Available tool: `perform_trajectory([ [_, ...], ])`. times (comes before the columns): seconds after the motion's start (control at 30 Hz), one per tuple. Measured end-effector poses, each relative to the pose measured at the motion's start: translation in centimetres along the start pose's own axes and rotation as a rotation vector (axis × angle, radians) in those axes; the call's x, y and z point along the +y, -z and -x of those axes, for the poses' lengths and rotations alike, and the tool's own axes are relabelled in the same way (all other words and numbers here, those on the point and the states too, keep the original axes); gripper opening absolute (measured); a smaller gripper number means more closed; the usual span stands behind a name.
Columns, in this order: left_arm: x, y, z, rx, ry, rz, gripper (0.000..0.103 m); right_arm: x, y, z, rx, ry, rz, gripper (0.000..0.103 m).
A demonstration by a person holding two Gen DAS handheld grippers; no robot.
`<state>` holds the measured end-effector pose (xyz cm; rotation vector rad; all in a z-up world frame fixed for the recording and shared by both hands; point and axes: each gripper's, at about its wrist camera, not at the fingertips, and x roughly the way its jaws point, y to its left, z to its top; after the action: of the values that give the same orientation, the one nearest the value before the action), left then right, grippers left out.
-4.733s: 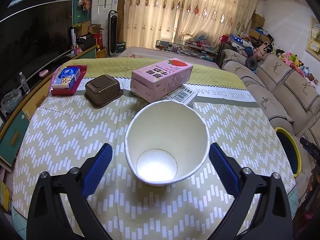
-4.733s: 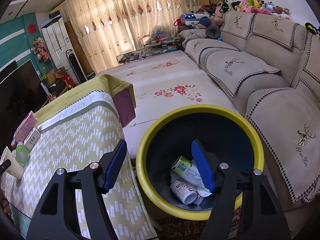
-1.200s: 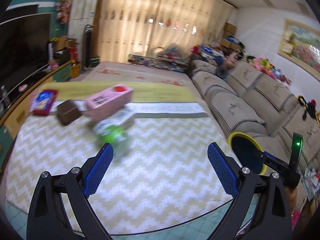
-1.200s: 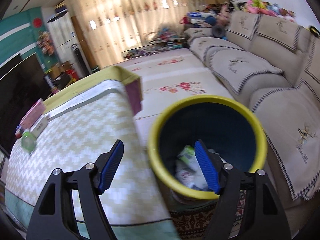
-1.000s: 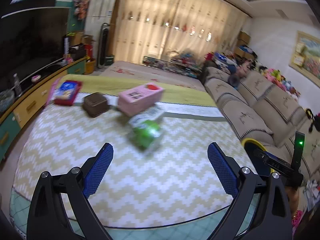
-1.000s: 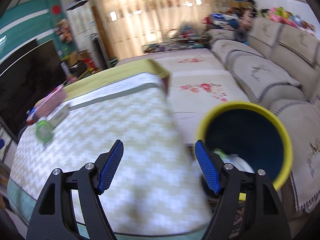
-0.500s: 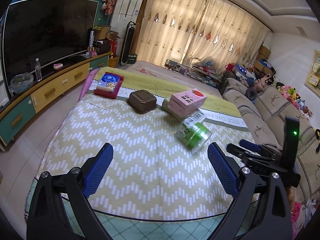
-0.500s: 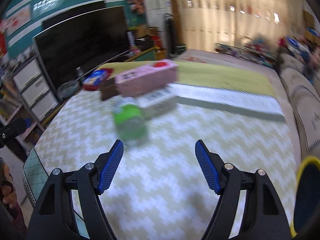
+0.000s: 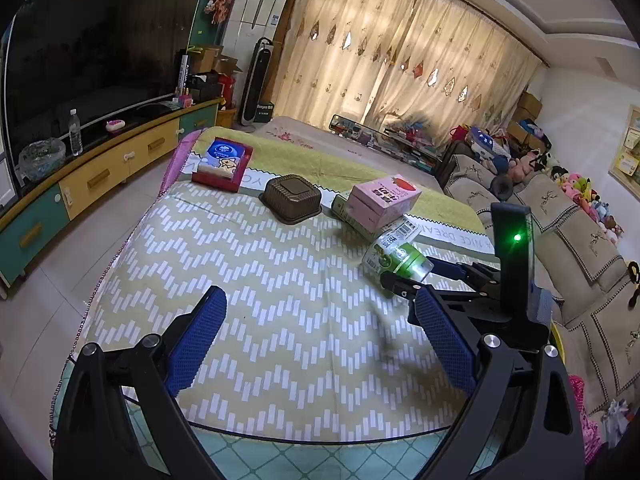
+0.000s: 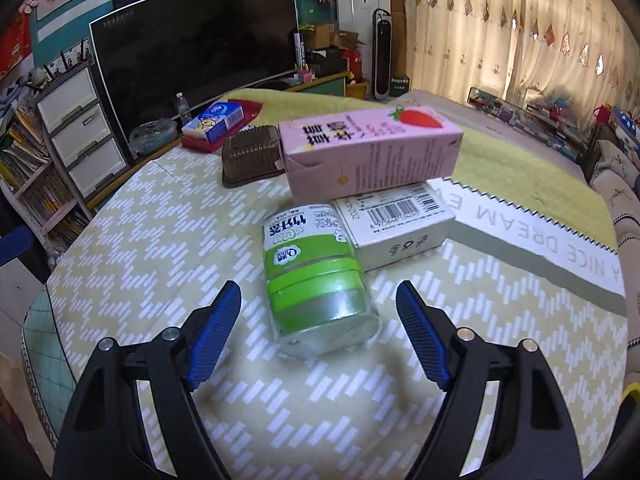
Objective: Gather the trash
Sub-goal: 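Grasp the small green-capped bottle with the right gripper, then carry the green-capped bottle over the bin and open the right gripper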
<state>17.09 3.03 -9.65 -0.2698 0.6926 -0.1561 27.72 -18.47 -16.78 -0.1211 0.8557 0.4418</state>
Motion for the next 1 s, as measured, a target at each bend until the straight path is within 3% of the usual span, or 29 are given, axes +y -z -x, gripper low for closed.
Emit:
perform_trajectory([
  [0.1, 0.2, 0.1, -0.3, 0.006, 0.002, 0.004, 0.094, -0.2, -0.1, -0.5, 0.0, -0.007, -0.01, 0.067],
  [0.13, 0.2, 0.2, -0.3, 0.008, 0.0, 0.005, 0.094, -0.2, -0.1, -0.5, 0.001, -0.007, -0.011, 0.057],
  [0.17, 0.2, 0.2, -0.4, 0.01, -0.001, 0.006, 0.094, -0.2, -0.2, -0.8, 0.004, -0.006, -0.017, 0.054],
  [0.4, 0.3, 0.4, -0.2, 0.008, -0.012, 0.01, 0.094, -0.4, 0.4, 0.2, 0.026, -0.034, -0.06, 0.054],
  [0.7, -0.3, 0.7, 0.2, 0.013, -0.01, -0.006, 0.094, -0.4, 3.1, 5.7, -0.031, -0.052, -0.139, 0.049],
  [1.0, -2.4, 1.5, 1.0, 0.013, 0.015, -0.043, 0.094, -4.0, 7.5, 12.0, -0.107, -0.019, -0.271, 0.049],
])
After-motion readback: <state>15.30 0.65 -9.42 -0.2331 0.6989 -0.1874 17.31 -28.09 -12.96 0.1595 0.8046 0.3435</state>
